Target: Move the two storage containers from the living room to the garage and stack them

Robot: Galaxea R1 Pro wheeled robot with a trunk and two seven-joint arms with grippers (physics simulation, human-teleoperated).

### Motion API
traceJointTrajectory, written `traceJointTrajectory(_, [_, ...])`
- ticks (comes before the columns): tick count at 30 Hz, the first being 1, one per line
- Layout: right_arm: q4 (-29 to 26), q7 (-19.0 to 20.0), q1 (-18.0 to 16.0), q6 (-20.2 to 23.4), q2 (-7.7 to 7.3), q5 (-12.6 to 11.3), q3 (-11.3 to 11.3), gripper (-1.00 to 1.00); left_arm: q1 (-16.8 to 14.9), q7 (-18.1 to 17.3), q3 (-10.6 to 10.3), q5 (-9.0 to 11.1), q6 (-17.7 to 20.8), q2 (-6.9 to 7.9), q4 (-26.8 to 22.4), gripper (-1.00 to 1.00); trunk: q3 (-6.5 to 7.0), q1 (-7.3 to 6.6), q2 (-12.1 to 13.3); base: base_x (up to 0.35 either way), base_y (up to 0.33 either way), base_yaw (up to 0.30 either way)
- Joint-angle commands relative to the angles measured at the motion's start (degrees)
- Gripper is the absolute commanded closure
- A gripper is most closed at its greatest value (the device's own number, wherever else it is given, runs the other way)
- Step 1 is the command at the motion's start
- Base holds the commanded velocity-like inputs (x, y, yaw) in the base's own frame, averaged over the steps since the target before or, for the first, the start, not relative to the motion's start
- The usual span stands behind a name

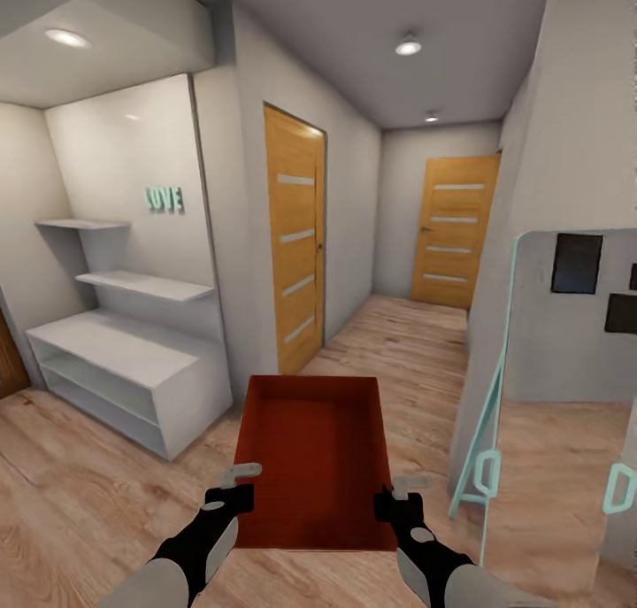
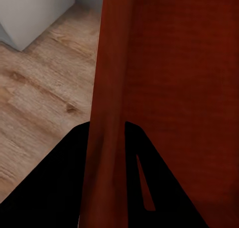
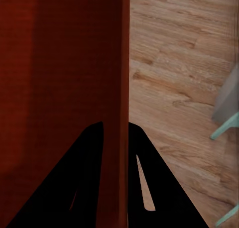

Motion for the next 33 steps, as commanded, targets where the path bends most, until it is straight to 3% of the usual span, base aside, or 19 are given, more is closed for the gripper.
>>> traceJointTrajectory(1, [-0.2, -0.4, -0.1, -0.3, -0.03, 0.5, -2.3, 1.00, 0.0, 0.3, 0.6, 0.7, 0.4, 0.05, 0.0, 1.00, -0.10, 0.05, -0.1, 0.312, 0.190, -0.241])
traceJointTrajectory(26, [-0.2, -0.4, -0.1, -0.3, -0.03, 0.5, -2.3, 1.00, 0.0, 0.3, 0.6, 0.7, 0.4, 0.05, 0.0, 1.00, -0.10, 0.05, -0.1, 0.312, 0.190, -0.241])
traceJointTrajectory(33, [-0.2, -0.4, -0.1, -0.3, -0.03, 0.5, -2.3, 1.00, 0.0, 0.3, 0.6, 0.7, 0.4, 0.05, 0.0, 1.00, -0.10, 0.05, -0.1, 0.312, 0.190, -0.044])
